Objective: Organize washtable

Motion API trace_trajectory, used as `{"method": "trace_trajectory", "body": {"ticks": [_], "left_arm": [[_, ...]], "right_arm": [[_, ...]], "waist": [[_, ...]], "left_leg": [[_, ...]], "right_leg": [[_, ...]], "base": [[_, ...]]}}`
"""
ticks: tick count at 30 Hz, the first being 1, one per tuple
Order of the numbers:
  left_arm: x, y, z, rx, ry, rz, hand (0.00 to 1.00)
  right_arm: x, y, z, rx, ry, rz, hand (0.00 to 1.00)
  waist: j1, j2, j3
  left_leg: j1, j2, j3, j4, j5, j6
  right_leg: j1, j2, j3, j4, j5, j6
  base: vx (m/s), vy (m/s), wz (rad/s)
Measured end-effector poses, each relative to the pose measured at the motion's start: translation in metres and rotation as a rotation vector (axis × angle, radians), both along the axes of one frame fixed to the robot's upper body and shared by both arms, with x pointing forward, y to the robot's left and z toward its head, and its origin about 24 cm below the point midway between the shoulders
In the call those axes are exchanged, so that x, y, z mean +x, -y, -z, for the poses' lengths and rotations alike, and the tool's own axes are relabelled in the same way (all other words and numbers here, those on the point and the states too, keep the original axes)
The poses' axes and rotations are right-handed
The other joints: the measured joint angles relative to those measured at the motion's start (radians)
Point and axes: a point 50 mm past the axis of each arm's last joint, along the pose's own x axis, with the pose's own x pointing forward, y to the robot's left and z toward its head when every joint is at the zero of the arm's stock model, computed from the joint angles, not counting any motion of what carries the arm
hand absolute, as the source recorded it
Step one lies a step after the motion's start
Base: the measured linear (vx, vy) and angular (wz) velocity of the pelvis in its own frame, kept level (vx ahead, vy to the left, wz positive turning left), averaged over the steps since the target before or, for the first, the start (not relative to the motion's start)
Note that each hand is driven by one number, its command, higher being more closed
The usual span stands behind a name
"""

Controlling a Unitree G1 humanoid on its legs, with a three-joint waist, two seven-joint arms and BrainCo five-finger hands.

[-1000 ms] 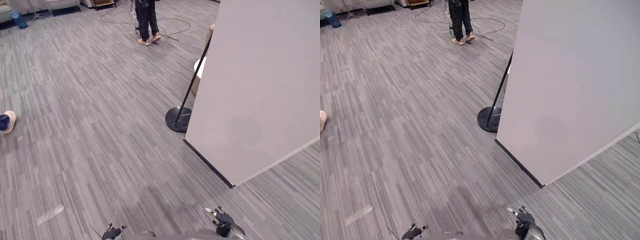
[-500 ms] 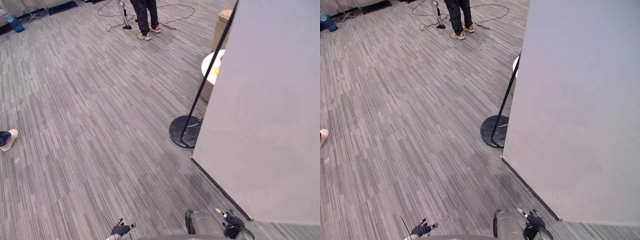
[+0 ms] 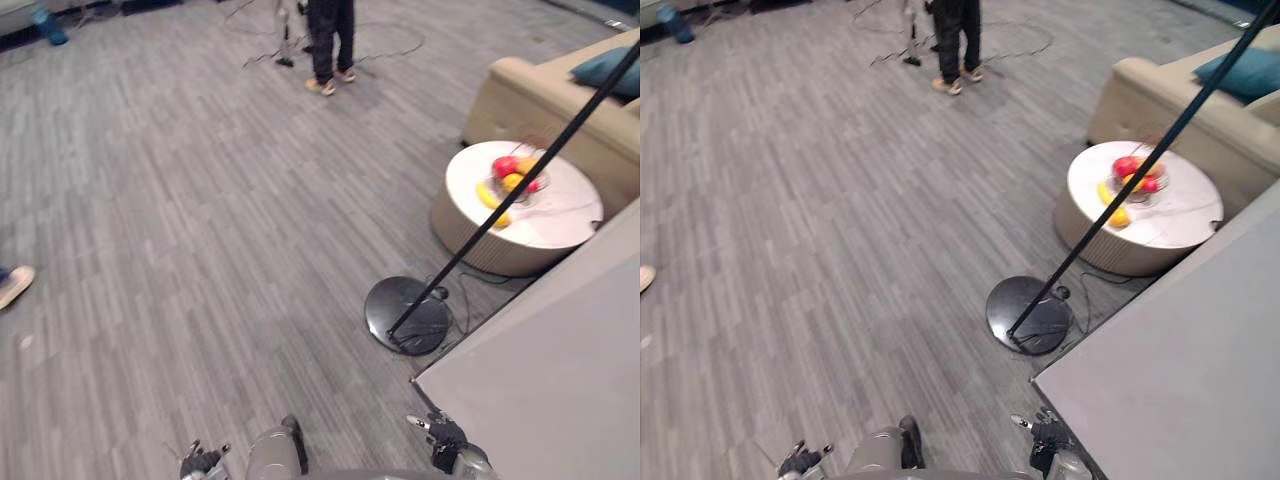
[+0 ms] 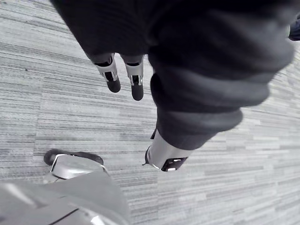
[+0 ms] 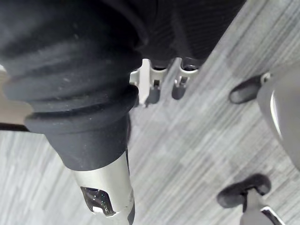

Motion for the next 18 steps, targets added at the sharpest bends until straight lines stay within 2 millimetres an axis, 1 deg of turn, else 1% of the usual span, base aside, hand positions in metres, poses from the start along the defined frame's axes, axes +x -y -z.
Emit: {"method": "trace_trajectory", "body": {"ticks": [1,2,4,5,6,7,8,9,10,11,12,13,14,15,16,17,18], "left_arm": [[-0.005,0.010,0.004,-0.035,-0.021,-0.004,0.00],[-0.001,0.018,0.005,-0.054,-0.014,0.006,0.00],[0.006,0.017,0.004,-0.051,0.002,0.014,0.00],[0.006,0.015,0.004,-0.045,-0.001,0.014,0.00],[0.005,0.015,0.004,-0.044,-0.005,0.016,0.00],[0.004,0.016,0.004,-0.043,-0.012,0.028,0.00],[0.005,0.017,0.004,-0.044,-0.012,0.039,0.00],[0.005,0.018,0.004,-0.044,-0.013,0.040,0.00],[0.005,0.016,0.004,-0.039,-0.014,0.044,0.00],[0.010,0.016,0.003,-0.034,-0.009,0.071,0.00],[0.011,0.016,0.003,-0.031,-0.010,0.085,0.00],[0.014,0.009,0.001,-0.013,-0.006,0.107,0.00],[0.020,0.008,0.001,-0.015,0.008,0.127,0.00],[0.022,0.002,-0.001,-0.001,0.013,0.138,0.00],[0.024,-0.004,-0.003,0.019,0.013,0.151,0.00],[0.027,-0.007,-0.004,0.031,0.018,0.158,0.00],[0.028,0.001,-0.002,0.008,0.012,0.158,0.00]], "right_arm": [[-0.003,0.003,0.000,-0.011,-0.006,-0.002,0.00],[-0.009,0.008,0.001,-0.023,-0.021,0.000,0.00],[-0.014,0.007,0.003,-0.014,-0.043,0.004,0.00],[-0.024,0.004,0.006,-0.002,-0.077,0.008,0.00],[-0.025,0.004,0.007,0.001,-0.081,0.010,0.00],[-0.024,0.003,0.007,0.010,-0.073,0.034,0.00],[-0.024,0.004,0.007,0.014,-0.070,0.051,0.00],[-0.024,0.004,0.006,0.016,-0.068,0.056,0.00],[-0.025,0.003,0.007,0.020,-0.071,0.058,0.00],[-0.024,0.005,0.006,0.006,-0.067,0.034,0.00],[-0.022,0.005,0.006,0.003,-0.065,0.010,0.00],[-0.021,0.004,0.005,-0.006,-0.062,-0.029,0.00],[-0.018,0.004,0.004,-0.010,-0.051,-0.050,0.00],[-0.010,0.001,0.003,-0.012,-0.034,-0.096,0.00],[-0.010,-0.001,0.003,-0.018,-0.041,-0.127,0.00],[-0.009,-0.002,0.003,-0.025,-0.044,-0.157,0.00],[-0.003,0.005,0.000,-0.062,-0.041,-0.207,0.00]], "waist": [[0.006,0.019,-0.028],[-0.004,0.027,-0.036],[-0.015,0.026,-0.038],[-0.013,0.023,-0.040],[-0.013,0.024,-0.040],[-0.014,0.022,-0.039],[-0.014,0.017,-0.036],[-0.016,0.018,-0.036],[-0.019,0.036,-0.025],[-0.020,0.029,-0.027],[-0.018,0.030,-0.028],[-0.020,0.033,-0.027],[-0.022,0.036,-0.026],[-0.022,0.021,-0.027],[-0.026,-0.006,-0.026],[-0.032,-0.032,-0.022],[-0.034,-0.016,-0.022]], "left_leg": [[0.027,-0.005,-0.001,-0.037,-0.040,-0.012],[0.056,-0.027,0.002,-0.090,-0.061,-0.004],[0.089,-0.049,0.022,-0.148,-0.061,-0.003],[0.111,-0.058,0.031,-0.181,-0.061,-0.002],[0.124,-0.064,0.036,-0.198,-0.061,-0.002],[0.158,-0.083,0.036,-0.248,-0.061,-0.001],[0.201,-0.106,0.026,-0.301,-0.065,0.007],[0.223,-0.111,0.020,-0.322,-0.071,0.019],[0.269,-0.104,-0.012,-0.362,-0.067,0.030],[0.307,-0.101,-0.035,-0.395,-0.064,0.033],[0.315,-0.095,-0.047,-0.402,-0.063,0.034],[0.325,-0.084,-0.073,-0.414,-0.063,0.033],[0.324,-0.073,-0.095,-0.422,-0.061,0.030],[0.315,-0.089,-0.116,-0.433,-0.055,0.019],[0.318,-0.113,-0.125,-0.437,-0.052,0.015],[0.325,-0.142,-0.143,-0.443,-0.057,0.009],[0.341,-0.134,-0.170,-0.457,-0.054,-0.011]], "right_leg": [[-0.005,-0.001,0.012,-0.002,0.008,0.012],[-0.017,-0.010,0.008,0.001,0.008,0.013],[-0.027,-0.018,-0.004,0.026,0.010,0.016],[-0.059,-0.011,-0.008,0.098,0.012,0.018],[-0.080,-0.005,-0.012,0.147,0.012,0.019],[-0.126,-0.003,-0.047,0.262,0.016,0.015],[-0.159,-0.006,-0.099,0.372,0.037,0.013],[-0.171,-0.005,-0.121,0.422,0.060,-0.002],[-0.212,0.002,-0.152,0.539,0.111,-0.048],[-0.237,0.017,-0.176,0.597,-0.006,-0.063],[-0.249,0.032,-0.188,0.579,-0.064,-0.063],[-0.279,0.064,-0.216,0.500,-0.124,-0.061],[-0.307,0.106,-0.223,0.359,-0.124,-0.055],[-0.301,0.126,-0.216,0.133,-0.057,-0.041],[-0.303,0.112,-0.211,0.063,0.009,-0.056],[-0.314,0.089,-0.208,0.064,0.108,-0.098],[-0.309,0.089,-0.226,0.099,0.094,-0.096]], "base": [[0.25,0.103,-0.62],[0.32,0.109,-0.32],[0.22,0.070,0.06],[0.12,0.056,-0.02],[0.14,0.090,0.00],[0.18,0.136,0.19],[0.18,0.147,0.34],[0.20,0.142,0.59],[0.17,0.042,0.73],[0.17,0.014,0.73],[0.16,-0.035,0.68],[0.15,-0.027,0.63],[0.19,-0.047,0.79],[0.14,-0.046,0.70],[0.11,-0.059,0.70],[0.15,-0.125,0.78],[0.22,-0.132,0.72]]}}
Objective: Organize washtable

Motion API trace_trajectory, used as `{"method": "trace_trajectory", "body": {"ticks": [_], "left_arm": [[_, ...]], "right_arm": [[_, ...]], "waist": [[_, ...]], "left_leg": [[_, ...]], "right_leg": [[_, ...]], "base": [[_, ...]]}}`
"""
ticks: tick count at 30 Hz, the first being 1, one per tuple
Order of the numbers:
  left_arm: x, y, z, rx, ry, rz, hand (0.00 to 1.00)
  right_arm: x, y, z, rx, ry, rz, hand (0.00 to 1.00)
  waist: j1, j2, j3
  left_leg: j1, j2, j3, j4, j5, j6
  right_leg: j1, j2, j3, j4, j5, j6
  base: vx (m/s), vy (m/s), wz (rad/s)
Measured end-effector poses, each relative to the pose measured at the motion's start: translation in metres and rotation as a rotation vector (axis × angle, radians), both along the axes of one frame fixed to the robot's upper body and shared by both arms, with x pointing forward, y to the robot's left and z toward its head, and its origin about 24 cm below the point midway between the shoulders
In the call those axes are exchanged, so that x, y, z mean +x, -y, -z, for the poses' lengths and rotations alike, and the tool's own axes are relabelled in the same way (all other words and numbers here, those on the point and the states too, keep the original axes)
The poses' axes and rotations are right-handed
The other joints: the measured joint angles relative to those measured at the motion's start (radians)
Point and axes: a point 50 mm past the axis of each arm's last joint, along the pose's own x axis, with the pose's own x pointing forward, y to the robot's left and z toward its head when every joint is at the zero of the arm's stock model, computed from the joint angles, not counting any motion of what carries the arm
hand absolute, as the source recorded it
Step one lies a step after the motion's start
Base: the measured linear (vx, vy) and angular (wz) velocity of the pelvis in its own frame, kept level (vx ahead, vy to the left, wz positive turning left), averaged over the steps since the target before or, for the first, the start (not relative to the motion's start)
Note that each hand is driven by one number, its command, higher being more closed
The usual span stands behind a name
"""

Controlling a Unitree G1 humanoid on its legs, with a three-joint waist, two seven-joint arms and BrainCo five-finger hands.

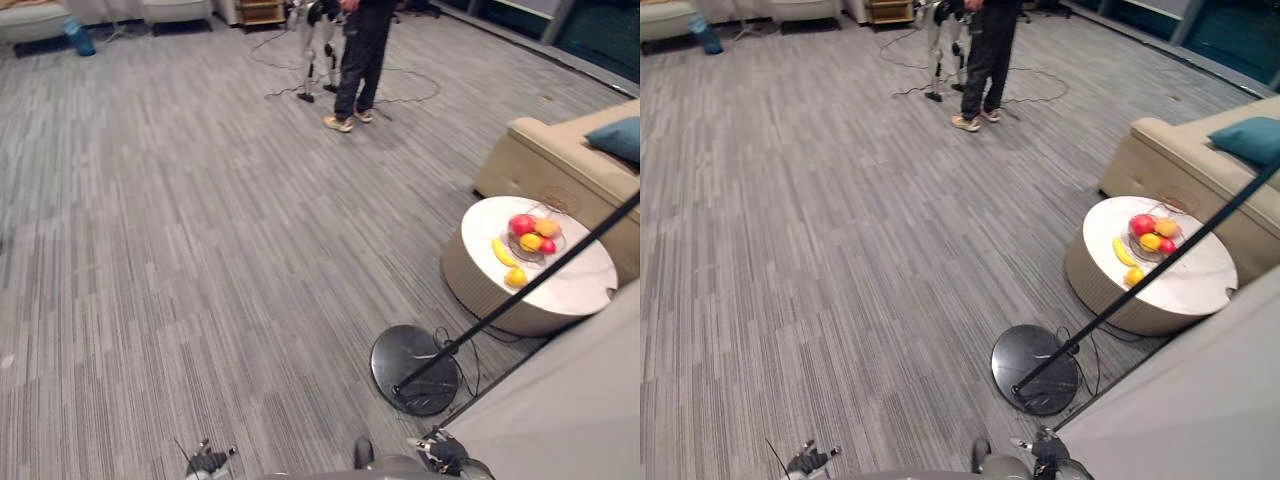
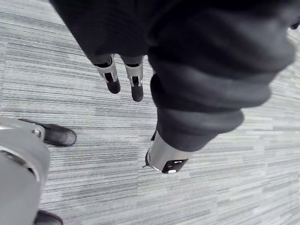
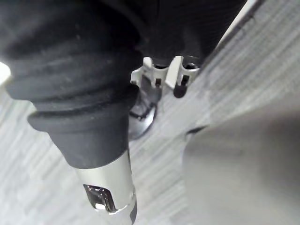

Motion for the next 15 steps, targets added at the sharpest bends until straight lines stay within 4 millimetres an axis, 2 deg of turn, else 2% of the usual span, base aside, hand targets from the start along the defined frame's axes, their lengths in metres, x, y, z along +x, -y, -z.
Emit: {"method": "trace_trajectory", "body": {"ticks": [1,2,3,5,7,9,11,15], "left_arm": [[-0.004,0.004,0.002,-0.015,-0.006,-0.002,0.00],[-0.008,0.009,0.004,-0.034,-0.015,-0.004,0.00],[-0.012,0.011,0.005,-0.043,-0.032,0.004,0.00],[-0.017,0.011,0.005,-0.035,-0.048,0.016,0.00],[-0.019,0.010,0.006,-0.034,-0.053,0.019,0.00],[-0.018,0.011,0.006,-0.047,-0.044,0.026,0.00],[-0.014,0.002,0.003,-0.025,-0.030,0.044,0.00],[-0.004,0.004,0.002,-0.033,-0.004,0.051,0.00]], "right_arm": [[0.003,0.007,-0.002,-0.032,0.004,-0.036,0.00],[0.015,0.013,-0.007,-0.062,0.036,-0.064,0.00],[0.024,0.019,-0.012,-0.087,0.062,-0.074,0.00],[0.027,0.021,-0.014,-0.115,0.071,-0.096,0.00],[0.030,0.020,-0.015,-0.127,0.085,-0.101,0.00],[0.034,0.018,-0.017,-0.125,0.110,-0.103,0.00],[0.039,0.017,-0.019,-0.127,0.134,-0.110,0.00],[0.042,0.021,-0.021,-0.137,0.142,-0.112,0.00]], "waist": [[0.000,0.016,-0.002],[0.014,0.035,0.001],[0.014,0.049,0.006],[0.009,0.049,0.008],[0.007,0.028,0.018],[0.008,0.001,0.018],[-0.003,-0.033,0.015],[-0.046,-0.034,0.015]], "left_leg": [[-0.001,0.008,0.003,-0.005,-0.002,-0.001],[-0.012,0.019,0.001,-0.010,-0.003,-0.003],[-0.028,0.027,-0.009,-0.009,-0.002,-0.005],[-0.033,0.034,-0.014,-0.010,0.012,-0.026],[-0.021,0.041,0.036,-0.011,0.033,-0.059],[-0.018,0.044,0.071,-0.009,0.046,-0.055],[-0.020,0.034,0.086,-0.032,0.090,-0.057],[-0.023,0.018,0.088,-0.071,0.106,-0.047]], "right_leg": [[0.017,0.007,-0.002,-0.028,-0.007,0.004],[0.023,0.017,-0.012,-0.062,0.000,-0.004],[0.028,0.020,-0.037,-0.083,0.002,-0.007],[0.037,0.019,-0.069,-0.090,-0.001,-0.012],[0.071,0.010,-0.114,-0.088,-0.020,-0.022],[0.078,0.006,-0.133,-0.068,-0.041,-0.028],[0.077,-0.010,-0.155,-0.060,-0.047,-0.030],[0.075,-0.041,-0.217,-0.040,-0.064,-0.024]], "base": [[0.25,-0.131,0.48],[0.20,-0.080,0.32],[0.14,-0.074,0.37],[0.11,-0.056,0.59],[0.13,-0.076,0.62],[0.05,-0.058,0.37],[0.02,-0.050,0.31],[-0.04,0.019,0.47]]}}
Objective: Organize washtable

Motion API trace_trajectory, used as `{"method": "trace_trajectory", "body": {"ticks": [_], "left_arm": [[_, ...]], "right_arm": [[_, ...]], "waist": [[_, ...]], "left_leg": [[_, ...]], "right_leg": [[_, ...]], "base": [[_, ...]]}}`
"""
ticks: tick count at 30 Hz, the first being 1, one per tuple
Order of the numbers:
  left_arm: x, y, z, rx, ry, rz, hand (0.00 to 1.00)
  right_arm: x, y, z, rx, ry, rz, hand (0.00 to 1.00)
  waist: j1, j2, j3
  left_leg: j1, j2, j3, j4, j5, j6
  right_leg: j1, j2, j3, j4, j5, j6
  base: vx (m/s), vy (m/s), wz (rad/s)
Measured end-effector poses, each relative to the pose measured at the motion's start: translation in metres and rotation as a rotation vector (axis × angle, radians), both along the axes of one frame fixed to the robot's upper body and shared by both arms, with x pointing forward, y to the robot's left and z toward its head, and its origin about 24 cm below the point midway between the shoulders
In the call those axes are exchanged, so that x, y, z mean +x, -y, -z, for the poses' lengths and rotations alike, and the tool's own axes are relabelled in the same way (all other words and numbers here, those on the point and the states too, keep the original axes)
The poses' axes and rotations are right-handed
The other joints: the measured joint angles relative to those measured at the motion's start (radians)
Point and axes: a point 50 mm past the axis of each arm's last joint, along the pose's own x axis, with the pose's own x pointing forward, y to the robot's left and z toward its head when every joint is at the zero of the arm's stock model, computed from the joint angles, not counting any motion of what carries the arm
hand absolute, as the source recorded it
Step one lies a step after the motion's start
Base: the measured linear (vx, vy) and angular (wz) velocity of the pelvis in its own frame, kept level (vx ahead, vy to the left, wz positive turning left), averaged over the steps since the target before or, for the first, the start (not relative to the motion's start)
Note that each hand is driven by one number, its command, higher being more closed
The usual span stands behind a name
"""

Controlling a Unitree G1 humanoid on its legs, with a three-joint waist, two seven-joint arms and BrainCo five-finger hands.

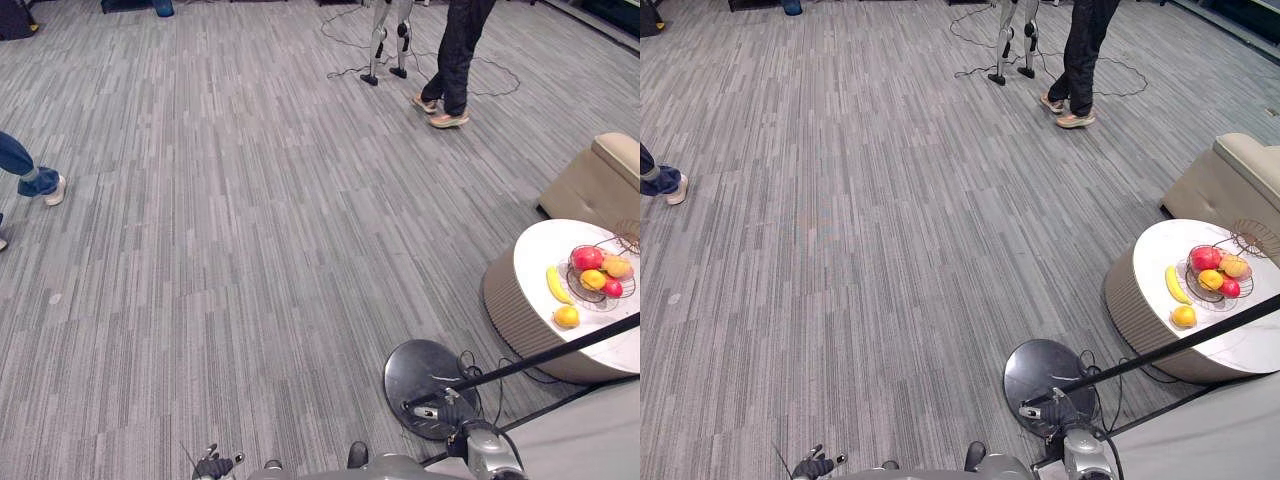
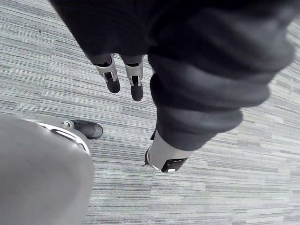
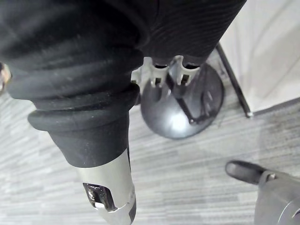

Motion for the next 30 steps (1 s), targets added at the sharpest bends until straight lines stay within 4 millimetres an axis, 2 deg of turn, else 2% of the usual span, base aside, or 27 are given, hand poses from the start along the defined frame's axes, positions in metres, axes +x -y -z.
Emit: {"method": "trace_trajectory", "body": {"ticks": [2,4,5,7,9,11,12,16,19,21,26,30], "left_arm": [[0.014,0.002,-0.002,-0.003,0.033,0.023,0.00],[0.020,0.004,-0.004,-0.001,0.056,0.041,0.00],[0.024,0.005,-0.005,0.001,0.064,0.059,0.00],[0.030,0.003,-0.006,0.010,0.071,0.077,0.00],[0.028,-0.007,-0.008,0.038,0.060,0.083,0.00],[0.019,-0.022,-0.009,0.078,0.027,0.082,0.00],[0.008,-0.032,-0.009,0.098,0.003,0.059,0.00],[-0.005,-0.047,-0.012,0.134,-0.028,0.024,0.00],[-0.005,-0.048,-0.012,0.147,-0.038,0.042,0.00],[-0.002,-0.047,-0.012,0.142,-0.035,0.054,0.00],[0.018,-0.045,-0.015,0.129,0.015,0.070,0.00],[0.018,-0.033,-0.011,0.101,0.016,0.088,0.00]], "right_arm": [[-0.008,0.003,0.003,-0.002,-0.024,0.012,0.00],[-0.012,0.006,0.004,-0.006,-0.037,0.016,0.00],[-0.015,0.009,0.004,-0.012,-0.046,0.021,0.00],[-0.014,0.012,0.003,-0.016,-0.045,0.028,0.00],[-0.019,0.009,0.006,-0.008,-0.062,0.027,0.00],[-0.022,0.005,0.008,0.000,-0.086,0.011,0.00],[-0.019,0.002,0.008,0.016,-0.086,-0.005,0.00],[-0.030,0.003,0.013,0.020,-0.130,-0.002,0.00],[-0.022,0.003,0.010,-0.004,-0.118,-0.037,0.00],[-0.018,0.004,0.009,-0.019,-0.113,-0.056,0.00],[-0.025,0.010,0.011,-0.027,-0.141,-0.017,0.00],[-0.038,0.014,0.015,-0.012,-0.172,0.067,0.00]], "waist": [[-0.004,-0.005,0.002],[-0.005,-0.007,0.000],[-0.007,-0.008,0.003],[-0.008,-0.006,0.016],[-0.028,-0.005,0.030],[-0.019,-0.008,0.031],[-0.020,-0.008,0.032],[-0.021,-0.017,0.033],[-0.019,-0.022,0.030],[-0.021,-0.015,0.034],[-0.030,-0.007,0.037],[-0.037,-0.003,0.039]], "left_leg": [[-0.016,-0.019,0.011,-0.009,0.001,0.001],[-0.008,-0.042,-0.005,-0.069,0.027,0.035],[-0.005,-0.058,-0.014,-0.110,0.041,0.037],[-0.018,-0.066,-0.014,-0.110,0.031,0.048],[-0.021,-0.062,-0.001,-0.110,0.031,0.048],[-0.039,-0.055,0.011,-0.110,0.031,0.049],[-0.047,-0.051,0.012,-0.110,0.031,0.048],[-0.047,-0.045,0.003,-0.110,0.031,0.048],[-0.044,-0.035,0.014,-0.110,0.033,0.046],[-0.035,-0.031,0.023,-0.110,0.042,0.039],[-0.002,-0.029,0.033,-0.109,0.052,0.045],[0.010,-0.033,0.049,-0.109,0.056,0.041]], "right_leg": [[-0.006,-0.030,-0.036,0.047,-0.022,0.020],[-0.021,-0.051,-0.052,0.076,-0.034,0.035],[-0.034,-0.069,-0.060,0.091,-0.034,0.036],[-0.065,-0.084,-0.015,0.136,-0.014,0.057],[-0.067,-0.076,0.081,0.152,0.019,0.064],[-0.099,-0.049,0.173,0.155,0.059,0.064],[-0.107,-0.040,0.204,0.151,0.072,0.067],[-0.083,-0.033,0.222,0.116,0.073,0.067],[-0.076,-0.022,0.227,0.096,0.073,0.066],[-0.062,-0.017,0.231,0.081,0.073,0.066],[-0.025,-0.014,0.224,0.058,0.072,0.066],[-0.012,-0.014,0.222,0.048,0.072,0.066]], "base": [[-0.09,0.074,0.63],[-0.08,0.090,0.57],[-0.09,0.133,0.43],[-0.08,0.151,0.33],[-0.03,0.152,0.43],[-0.03,0.125,-0.04],[-0.01,0.060,-0.17],[0.03,-0.006,0.06],[0.07,-0.055,-0.07],[0.06,-0.045,-0.12],[0.08,-0.032,0.00],[0.03,-0.009,-0.05]]}}
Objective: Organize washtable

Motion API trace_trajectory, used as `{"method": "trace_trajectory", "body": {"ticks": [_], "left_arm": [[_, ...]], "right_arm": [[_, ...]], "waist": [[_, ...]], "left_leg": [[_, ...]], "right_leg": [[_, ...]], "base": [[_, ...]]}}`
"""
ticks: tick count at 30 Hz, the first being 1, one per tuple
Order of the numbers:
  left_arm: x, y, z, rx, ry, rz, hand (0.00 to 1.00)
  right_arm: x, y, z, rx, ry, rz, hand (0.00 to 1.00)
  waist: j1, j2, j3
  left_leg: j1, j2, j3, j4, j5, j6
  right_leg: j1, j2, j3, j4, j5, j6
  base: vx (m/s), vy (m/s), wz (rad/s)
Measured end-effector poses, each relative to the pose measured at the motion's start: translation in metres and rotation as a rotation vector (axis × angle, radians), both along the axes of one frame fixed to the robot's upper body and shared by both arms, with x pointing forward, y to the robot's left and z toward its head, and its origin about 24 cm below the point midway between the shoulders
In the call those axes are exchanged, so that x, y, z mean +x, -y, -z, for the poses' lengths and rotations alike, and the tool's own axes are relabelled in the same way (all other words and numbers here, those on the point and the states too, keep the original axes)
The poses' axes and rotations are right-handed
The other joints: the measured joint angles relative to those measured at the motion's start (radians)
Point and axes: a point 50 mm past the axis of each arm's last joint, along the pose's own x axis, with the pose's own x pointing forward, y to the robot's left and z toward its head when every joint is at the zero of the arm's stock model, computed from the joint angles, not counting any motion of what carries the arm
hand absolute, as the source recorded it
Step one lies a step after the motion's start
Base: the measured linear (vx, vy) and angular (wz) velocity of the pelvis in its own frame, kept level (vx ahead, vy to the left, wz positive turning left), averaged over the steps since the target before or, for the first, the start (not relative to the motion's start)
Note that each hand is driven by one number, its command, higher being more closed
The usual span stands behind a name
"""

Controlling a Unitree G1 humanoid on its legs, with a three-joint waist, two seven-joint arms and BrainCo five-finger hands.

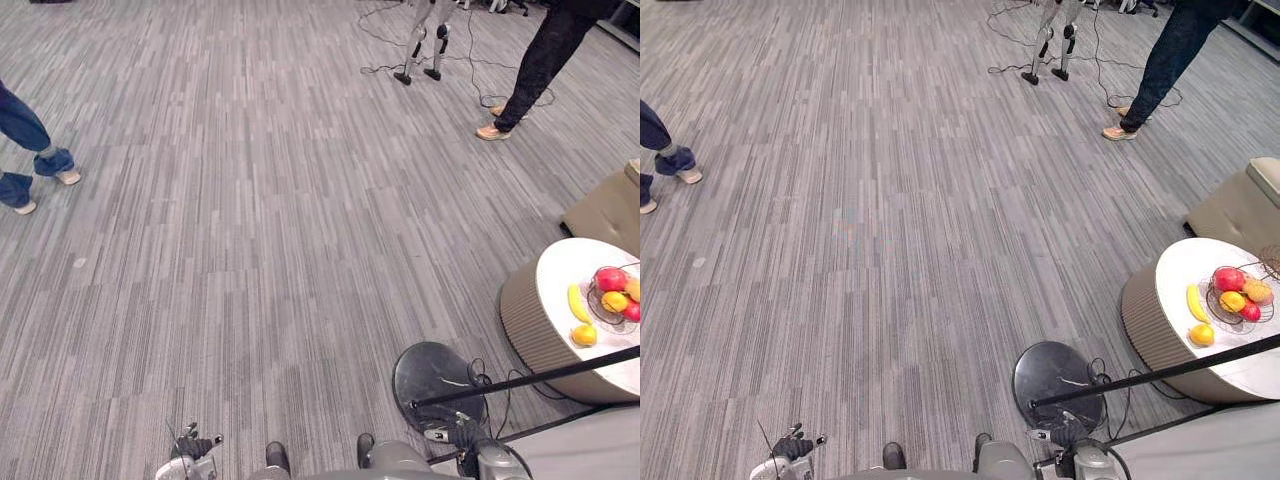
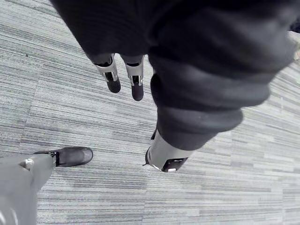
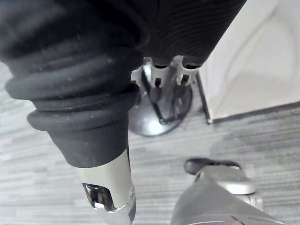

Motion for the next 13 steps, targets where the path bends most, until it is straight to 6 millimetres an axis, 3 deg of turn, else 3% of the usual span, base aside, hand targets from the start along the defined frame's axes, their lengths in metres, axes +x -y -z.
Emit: {"method": "trace_trajectory", "body": {"ticks": [5,7,13], "left_arm": [[0.000,0.026,0.007,-0.030,-0.036,0.111,0.00],[0.001,0.029,0.008,-0.028,-0.041,0.131,0.00],[-0.005,0.031,0.010,-0.032,-0.064,0.140,0.00]], "right_arm": [[-0.017,-0.020,0.009,0.124,0.002,0.212,0.00],[-0.018,-0.026,0.010,0.169,0.013,0.291,0.00],[-0.043,-0.030,0.016,0.218,-0.027,0.430,0.00]], "waist": [[-0.012,-0.007,-0.001],[-0.013,-0.015,0.005],[-0.009,-0.010,0.005]], "left_leg": [[-0.009,-0.014,0.007,-0.001,0.014,0.013],[-0.012,-0.032,0.014,-0.002,0.017,0.017],[-0.010,-0.027,0.003,-0.002,0.018,0.010]], "right_leg": [[0.003,-0.009,0.002,-0.036,-0.021,0.016],[0.005,-0.027,0.001,-0.055,-0.055,0.020],[0.044,-0.030,-0.032,-0.081,-0.069,0.039]], "base": [[-0.05,-0.030,-0.10],[-0.10,-0.045,-0.14],[-0.08,-0.017,0.14]]}}
